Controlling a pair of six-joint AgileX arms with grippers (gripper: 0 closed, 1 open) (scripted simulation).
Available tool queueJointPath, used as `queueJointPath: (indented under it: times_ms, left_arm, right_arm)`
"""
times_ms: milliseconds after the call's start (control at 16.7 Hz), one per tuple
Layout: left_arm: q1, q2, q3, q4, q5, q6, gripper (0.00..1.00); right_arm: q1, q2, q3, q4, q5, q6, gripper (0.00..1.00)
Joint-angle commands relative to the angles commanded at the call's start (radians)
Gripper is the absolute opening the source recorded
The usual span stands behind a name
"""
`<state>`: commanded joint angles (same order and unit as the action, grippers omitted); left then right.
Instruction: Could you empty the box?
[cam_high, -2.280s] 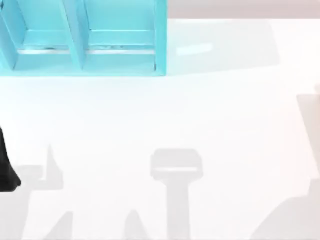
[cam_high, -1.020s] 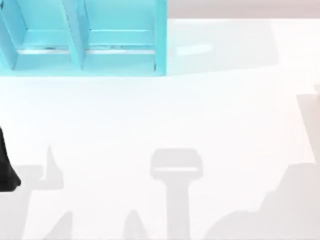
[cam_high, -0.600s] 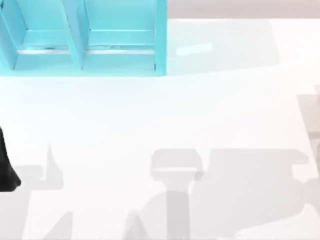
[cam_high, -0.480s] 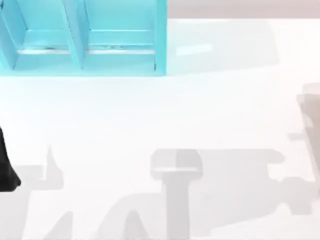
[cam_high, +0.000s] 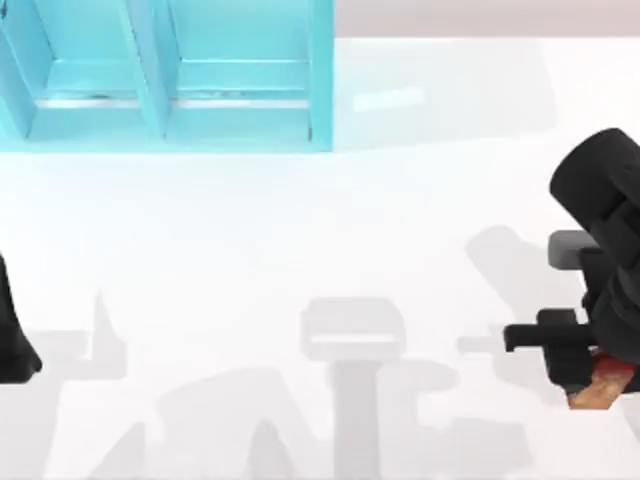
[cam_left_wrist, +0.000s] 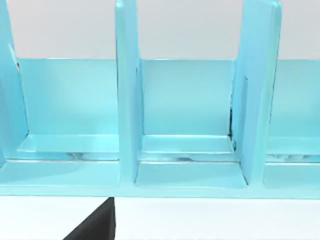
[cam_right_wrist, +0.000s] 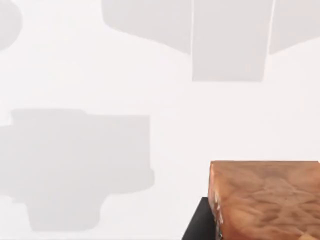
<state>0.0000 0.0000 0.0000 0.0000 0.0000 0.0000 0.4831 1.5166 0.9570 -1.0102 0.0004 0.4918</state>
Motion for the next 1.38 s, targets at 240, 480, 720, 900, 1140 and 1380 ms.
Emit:
queueJointPath:
  times_ms: [240,480,720,900,1140,1380]
  left_arm:
    - [0.000,0.000,0.000,0.000,0.000,0.000,1.00]
    - [0.000,0.000,0.000,0.000,0.000,0.000,1.00]
    - [0.000,0.000,0.000,0.000,0.000,0.000,1.00]
    - [0.000,0.000,0.000,0.000,0.000,0.000,1.00]
    - [0.000,0.000,0.000,0.000,0.000,0.000,1.00]
    - [0.000,0.000,0.000,0.000,0.000,0.000,1.00]
  right_arm:
    - [0.095,-0.023,-0.078,0.053,0.000,0.096,0.00]
    - [0.091,-0.019,-0.076,0.050,-0.002,0.096,0.00]
    - [0.093,0.009,-0.115,0.113,-0.001,0.097,0.00]
    - [0.095,0.035,-0.150,0.193,-0.001,0.098,0.00]
    - [0.098,0.067,-0.191,0.256,0.000,0.100,0.00]
    - [0.098,0.067,-0.191,0.256,0.000,0.100,0.08]
